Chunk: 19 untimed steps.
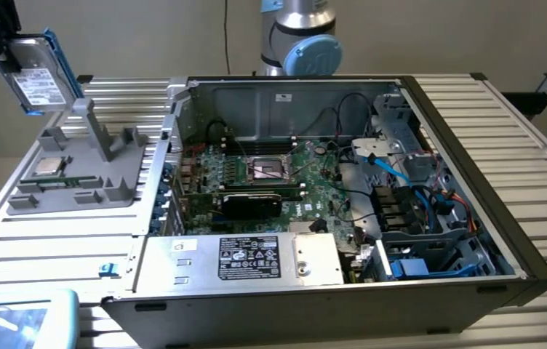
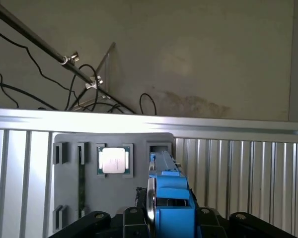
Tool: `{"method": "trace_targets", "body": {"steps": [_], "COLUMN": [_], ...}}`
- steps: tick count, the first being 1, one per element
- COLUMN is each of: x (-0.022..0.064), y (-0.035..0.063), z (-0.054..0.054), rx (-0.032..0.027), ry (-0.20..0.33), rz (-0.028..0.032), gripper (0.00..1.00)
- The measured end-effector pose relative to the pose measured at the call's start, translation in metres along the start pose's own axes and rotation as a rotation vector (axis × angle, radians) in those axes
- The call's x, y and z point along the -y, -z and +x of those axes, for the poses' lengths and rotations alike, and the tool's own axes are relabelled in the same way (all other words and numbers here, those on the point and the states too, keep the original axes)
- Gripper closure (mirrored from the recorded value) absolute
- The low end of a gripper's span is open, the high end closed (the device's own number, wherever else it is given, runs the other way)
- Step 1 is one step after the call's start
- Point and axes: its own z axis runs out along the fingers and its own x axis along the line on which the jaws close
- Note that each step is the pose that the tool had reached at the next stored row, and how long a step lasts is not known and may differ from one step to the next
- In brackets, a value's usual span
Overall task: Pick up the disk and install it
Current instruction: 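Pick up the disk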
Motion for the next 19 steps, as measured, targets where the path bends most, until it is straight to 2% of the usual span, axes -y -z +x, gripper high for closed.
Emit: {"method": "trace_targets", "body": {"steps": [5,9,13,19], "x": [-0.0004,0.0028,0.0115,0.0303], "y": [0.0229,0.041,0.0595,0.0858], "z": [-0.001,-0.001,-0.001,-0.001], "rx": [-0.0037,-0.0063,-0.008,-0.0084], "ry": [0.0,0.0,0.0,0.0], "rz": [-0.0002,-0.0004,-0.0003,-0.0004], "gripper": [0.63,0.63,0.63,0.63]}}
